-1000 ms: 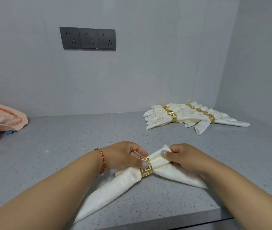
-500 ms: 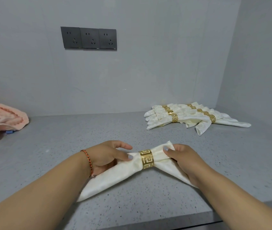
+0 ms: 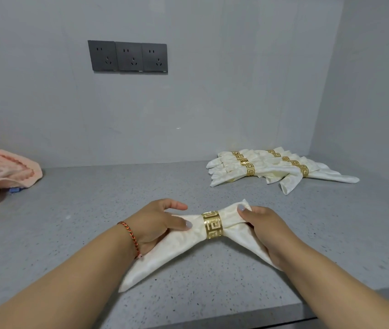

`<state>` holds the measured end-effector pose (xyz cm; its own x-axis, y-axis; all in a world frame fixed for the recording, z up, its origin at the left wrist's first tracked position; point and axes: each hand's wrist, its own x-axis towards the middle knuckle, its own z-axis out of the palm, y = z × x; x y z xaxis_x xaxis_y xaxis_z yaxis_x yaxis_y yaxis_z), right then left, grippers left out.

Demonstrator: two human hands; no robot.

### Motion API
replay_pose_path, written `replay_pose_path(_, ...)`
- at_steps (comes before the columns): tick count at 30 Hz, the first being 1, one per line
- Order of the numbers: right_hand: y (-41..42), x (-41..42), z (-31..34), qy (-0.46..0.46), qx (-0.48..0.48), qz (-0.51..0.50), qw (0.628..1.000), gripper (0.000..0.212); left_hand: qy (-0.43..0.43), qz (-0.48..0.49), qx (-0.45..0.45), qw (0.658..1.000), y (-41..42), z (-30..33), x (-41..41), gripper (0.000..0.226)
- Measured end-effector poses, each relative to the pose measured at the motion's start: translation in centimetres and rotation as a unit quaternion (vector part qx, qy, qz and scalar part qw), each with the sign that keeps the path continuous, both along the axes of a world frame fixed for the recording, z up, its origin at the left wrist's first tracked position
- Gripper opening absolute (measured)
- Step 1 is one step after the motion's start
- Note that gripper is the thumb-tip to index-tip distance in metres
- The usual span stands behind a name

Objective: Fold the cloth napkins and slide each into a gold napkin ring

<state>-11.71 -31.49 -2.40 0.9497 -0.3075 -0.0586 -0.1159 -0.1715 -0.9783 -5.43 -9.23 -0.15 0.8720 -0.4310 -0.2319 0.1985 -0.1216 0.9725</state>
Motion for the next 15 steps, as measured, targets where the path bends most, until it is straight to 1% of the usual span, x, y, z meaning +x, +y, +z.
replay_pose_path(5,0.0,-0.2,1.2,-0.021,0.046,-0.016,0.999,0.027,-0.076,0.043,-0.090,0.992,0.3,1.0,-0.1,0.025)
replay_pose_path(7,0.2,0.0,1.7,-0.026,0.053,-0.022,0.998,0.027,-0.074,0.028,-0.127,0.989,0.4,1.1,-0.5,0.029)
replay_pose_path(9,0.2,0.0,2.1,-0.039,0.048,-0.036,0.997,0.028,-0.044,0.003,-0.152,0.987,0.4,1.1,-1.0,0.045)
replay_pose_path(10,0.1,0.1,2.0,-0.044,0.043,-0.039,0.997,0.028,-0.037,-0.003,-0.142,0.989,0.4,0.9,-1.1,0.052)
replay_pose_path(12,0.3,0.1,1.8,-0.050,0.029,-0.029,0.998,0.028,-0.051,0.005,-0.092,0.994,0.1,0.4,-1.2,0.060)
replay_pose_path(14,0.5,0.1,1.5,-0.059,0.018,-0.025,0.998,0.032,-0.083,0.050,-0.061,0.993,0.0,-0.1,-1.0,0.065)
replay_pose_path(15,0.6,0.1,1.6,-0.063,0.013,-0.030,0.997,0.033,-0.093,0.076,-0.066,0.991,-0.1,-0.3,-0.9,0.066)
